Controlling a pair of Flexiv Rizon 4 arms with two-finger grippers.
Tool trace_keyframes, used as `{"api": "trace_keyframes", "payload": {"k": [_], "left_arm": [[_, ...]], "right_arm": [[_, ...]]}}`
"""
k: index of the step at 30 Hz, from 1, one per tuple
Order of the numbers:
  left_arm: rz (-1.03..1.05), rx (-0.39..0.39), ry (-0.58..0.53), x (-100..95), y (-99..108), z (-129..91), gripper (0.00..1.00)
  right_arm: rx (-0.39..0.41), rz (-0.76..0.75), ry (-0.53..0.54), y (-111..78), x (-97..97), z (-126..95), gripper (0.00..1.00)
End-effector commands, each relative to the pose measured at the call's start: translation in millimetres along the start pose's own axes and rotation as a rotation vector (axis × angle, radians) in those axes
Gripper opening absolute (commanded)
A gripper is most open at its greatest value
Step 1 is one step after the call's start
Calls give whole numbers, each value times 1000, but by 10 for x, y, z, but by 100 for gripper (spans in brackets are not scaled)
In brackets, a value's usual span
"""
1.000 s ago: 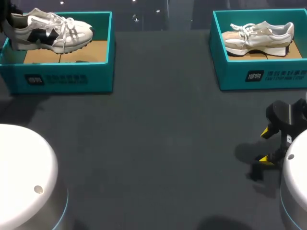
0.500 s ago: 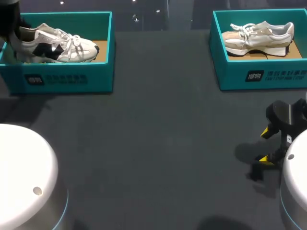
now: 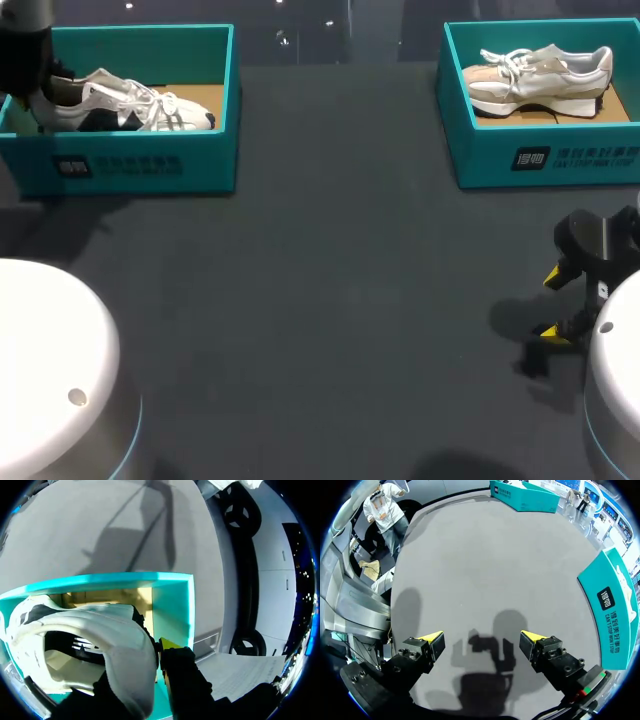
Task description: Take the shoe out of the shoebox, open the shoe tongue, remove and reinsert the insole, then place the shoe into the shoebox
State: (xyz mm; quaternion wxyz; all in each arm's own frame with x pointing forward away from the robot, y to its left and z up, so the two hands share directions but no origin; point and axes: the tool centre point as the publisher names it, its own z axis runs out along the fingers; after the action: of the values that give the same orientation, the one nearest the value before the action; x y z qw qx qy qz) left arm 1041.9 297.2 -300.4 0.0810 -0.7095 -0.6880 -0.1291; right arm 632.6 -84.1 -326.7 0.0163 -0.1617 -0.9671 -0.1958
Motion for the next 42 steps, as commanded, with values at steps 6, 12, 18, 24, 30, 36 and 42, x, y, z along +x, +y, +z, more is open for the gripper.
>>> {"api": "trace_keyframes", "payload": {"k": [6,12,18,24,30,36,42], "left_arm": [[-8,31,-1,-84,-26,71,0],[-20,25,8,-148,-24,143,0],[-32,16,14,-200,-23,226,0],[-42,26,7,-207,-22,316,0],[-45,22,2,-218,-39,405,0],[-59,22,3,-229,-43,524,0],[-58,41,-8,-234,-29,573,0]], "right_arm": [[1,0,-3,-5,20,-11,100],[1,0,-3,-5,20,-11,100],[1,0,-3,-5,20,-11,100],[1,0,-3,-5,20,-11,100],[1,0,-3,-5,20,-11,100],[1,0,-3,-5,20,-11,100],[1,0,-3,-5,20,-11,100]]}}
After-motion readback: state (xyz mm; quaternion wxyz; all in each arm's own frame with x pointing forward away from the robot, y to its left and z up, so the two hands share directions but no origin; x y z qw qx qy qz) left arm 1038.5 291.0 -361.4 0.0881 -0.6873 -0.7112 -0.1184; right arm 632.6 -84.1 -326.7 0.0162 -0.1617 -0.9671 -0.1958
